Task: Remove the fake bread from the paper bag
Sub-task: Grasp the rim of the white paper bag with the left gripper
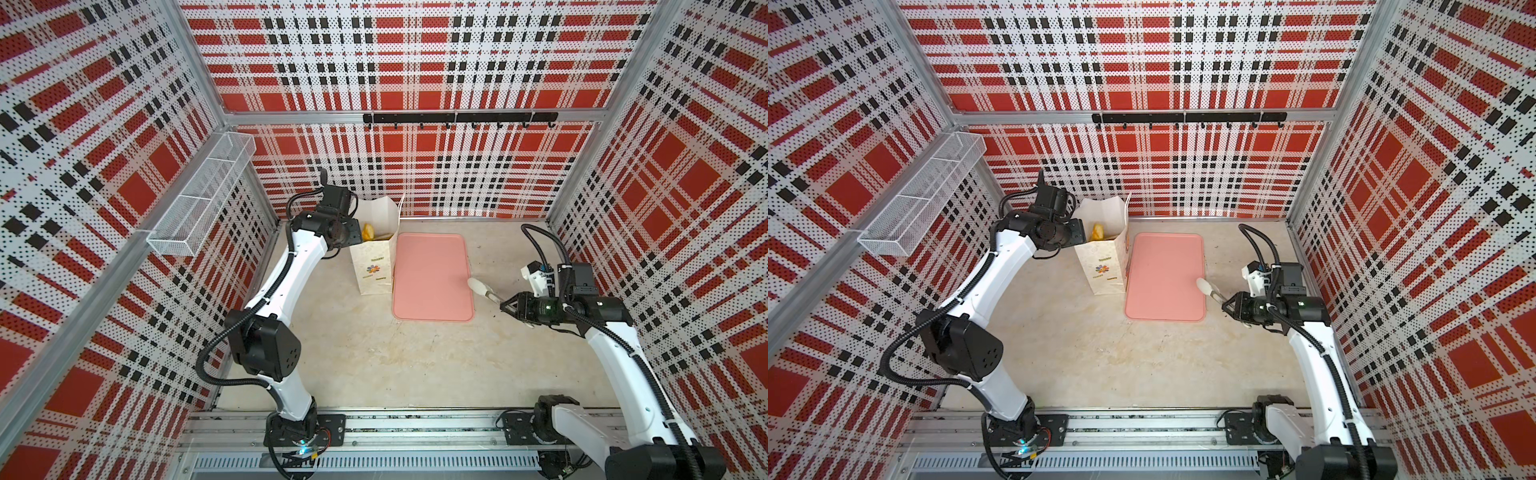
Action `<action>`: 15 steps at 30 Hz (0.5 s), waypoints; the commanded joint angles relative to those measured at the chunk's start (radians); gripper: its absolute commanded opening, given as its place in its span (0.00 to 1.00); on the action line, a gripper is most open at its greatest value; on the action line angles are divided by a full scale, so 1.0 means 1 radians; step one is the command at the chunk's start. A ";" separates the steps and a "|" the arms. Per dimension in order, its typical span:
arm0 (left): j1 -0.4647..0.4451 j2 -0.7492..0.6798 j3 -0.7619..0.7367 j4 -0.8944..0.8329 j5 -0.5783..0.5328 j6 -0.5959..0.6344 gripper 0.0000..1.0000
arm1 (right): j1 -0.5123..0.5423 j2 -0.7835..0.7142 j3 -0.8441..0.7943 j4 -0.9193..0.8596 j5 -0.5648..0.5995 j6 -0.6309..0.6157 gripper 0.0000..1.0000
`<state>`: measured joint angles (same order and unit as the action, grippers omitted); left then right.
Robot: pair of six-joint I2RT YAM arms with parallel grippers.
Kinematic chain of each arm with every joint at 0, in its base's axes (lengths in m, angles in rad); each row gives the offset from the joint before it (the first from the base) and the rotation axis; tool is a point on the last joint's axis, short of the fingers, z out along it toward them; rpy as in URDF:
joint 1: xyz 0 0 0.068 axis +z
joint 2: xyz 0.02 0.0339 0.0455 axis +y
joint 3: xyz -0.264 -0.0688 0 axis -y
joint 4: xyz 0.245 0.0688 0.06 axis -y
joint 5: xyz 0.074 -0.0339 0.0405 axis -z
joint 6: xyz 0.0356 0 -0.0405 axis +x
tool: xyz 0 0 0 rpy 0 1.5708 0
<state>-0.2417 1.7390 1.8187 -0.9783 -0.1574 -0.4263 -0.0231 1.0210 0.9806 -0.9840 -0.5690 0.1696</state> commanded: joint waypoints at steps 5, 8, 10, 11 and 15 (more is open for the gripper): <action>0.047 0.005 -0.018 0.076 0.126 -0.008 0.53 | 0.003 -0.012 0.003 0.034 -0.022 0.003 0.32; 0.039 0.025 -0.005 0.078 0.158 0.003 0.51 | 0.003 -0.010 -0.002 0.042 -0.026 0.011 0.32; 0.032 0.040 0.007 0.078 0.162 0.013 0.51 | 0.003 -0.012 -0.002 0.041 -0.026 0.014 0.31; 0.028 0.047 0.013 0.078 0.162 0.017 0.51 | 0.003 -0.013 -0.002 0.041 -0.026 0.014 0.31; 0.028 0.077 0.047 0.078 0.154 0.026 0.48 | 0.003 -0.018 -0.006 0.033 -0.020 0.010 0.30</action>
<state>-0.2104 1.7931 1.8240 -0.9195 -0.0132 -0.4137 -0.0231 1.0210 0.9798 -0.9833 -0.5690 0.1837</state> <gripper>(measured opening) 0.491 0.309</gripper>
